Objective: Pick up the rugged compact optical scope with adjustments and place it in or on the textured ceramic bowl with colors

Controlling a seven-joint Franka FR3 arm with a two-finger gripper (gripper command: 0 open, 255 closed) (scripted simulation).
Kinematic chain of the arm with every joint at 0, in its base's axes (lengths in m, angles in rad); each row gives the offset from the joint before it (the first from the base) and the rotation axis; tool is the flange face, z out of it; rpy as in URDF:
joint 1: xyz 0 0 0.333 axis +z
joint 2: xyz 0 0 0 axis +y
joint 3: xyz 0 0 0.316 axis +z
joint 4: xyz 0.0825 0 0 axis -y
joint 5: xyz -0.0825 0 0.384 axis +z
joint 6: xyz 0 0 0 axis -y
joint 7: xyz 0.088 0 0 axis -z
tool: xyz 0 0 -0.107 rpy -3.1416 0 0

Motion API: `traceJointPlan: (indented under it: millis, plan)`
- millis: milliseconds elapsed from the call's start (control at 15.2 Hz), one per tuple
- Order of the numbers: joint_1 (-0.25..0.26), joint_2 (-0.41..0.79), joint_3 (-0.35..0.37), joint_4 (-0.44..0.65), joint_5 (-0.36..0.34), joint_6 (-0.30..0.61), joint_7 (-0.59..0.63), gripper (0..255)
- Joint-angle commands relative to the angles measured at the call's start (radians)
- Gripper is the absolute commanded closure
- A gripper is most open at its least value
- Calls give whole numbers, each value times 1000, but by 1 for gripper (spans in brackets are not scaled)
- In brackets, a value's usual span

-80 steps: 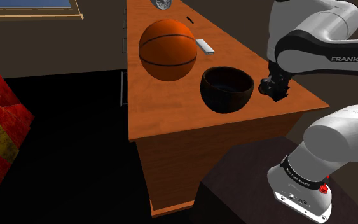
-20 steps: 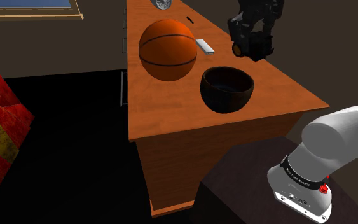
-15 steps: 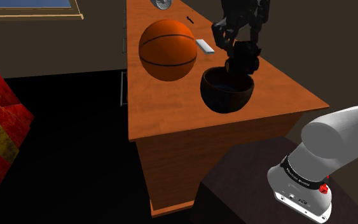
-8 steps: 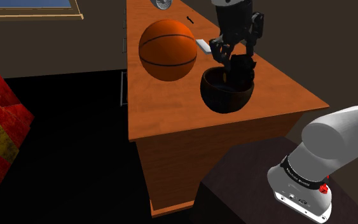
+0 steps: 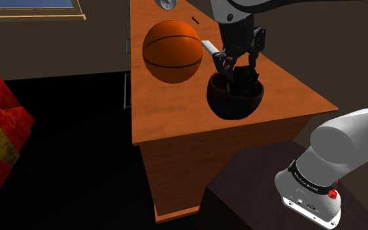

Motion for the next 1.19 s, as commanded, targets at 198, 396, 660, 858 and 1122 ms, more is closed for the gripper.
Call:
traceJointPlan:
  millis: [198, 396, 660, 858, 1122]
  plan:
    - [0, 0, 0, -3, 0, 2, 0, 255]
    - [0, 0, 0, -3, 0, 2, 0, 0]
    - [0, 0, 0, -3, 0, 2, 0, 0]
    - [-25, 52, 26, 136, -13, -87, 17, 0]
    - [-32, 68, 34, 174, -17, -111, 23, 0]
